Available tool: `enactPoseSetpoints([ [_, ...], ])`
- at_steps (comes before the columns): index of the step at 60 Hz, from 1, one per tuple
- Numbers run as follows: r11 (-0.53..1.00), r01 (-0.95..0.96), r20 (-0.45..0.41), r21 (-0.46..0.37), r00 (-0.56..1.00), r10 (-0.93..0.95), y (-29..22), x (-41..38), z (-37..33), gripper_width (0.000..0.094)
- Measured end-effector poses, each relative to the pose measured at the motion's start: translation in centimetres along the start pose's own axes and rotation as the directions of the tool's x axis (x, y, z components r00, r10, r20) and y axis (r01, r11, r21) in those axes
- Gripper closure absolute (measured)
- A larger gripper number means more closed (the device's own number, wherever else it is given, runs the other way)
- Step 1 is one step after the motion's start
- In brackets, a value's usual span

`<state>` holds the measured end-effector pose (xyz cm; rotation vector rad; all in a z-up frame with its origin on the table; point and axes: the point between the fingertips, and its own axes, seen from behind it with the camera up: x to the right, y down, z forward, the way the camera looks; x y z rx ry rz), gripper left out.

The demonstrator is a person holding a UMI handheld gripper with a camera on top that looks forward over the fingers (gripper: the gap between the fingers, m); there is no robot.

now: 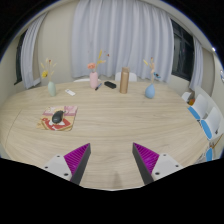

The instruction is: Arrange mouse

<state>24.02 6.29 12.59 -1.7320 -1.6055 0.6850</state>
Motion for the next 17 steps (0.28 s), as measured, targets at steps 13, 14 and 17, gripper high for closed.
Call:
enactPoseSetpoints([
  [13,1.000,0.004,-0.032,-0.022,0.999,-0.005,1.2,1.8,-0.3,0.0070],
  [14,1.000,0.003,-0.028,-0.022,1.000,-0.004,1.2,1.6,-0.3,0.0073],
  [17,1.000,-0.001,-0.016,-0.026,1.000,0.001,1.1,1.2,-0.3,0.0078],
])
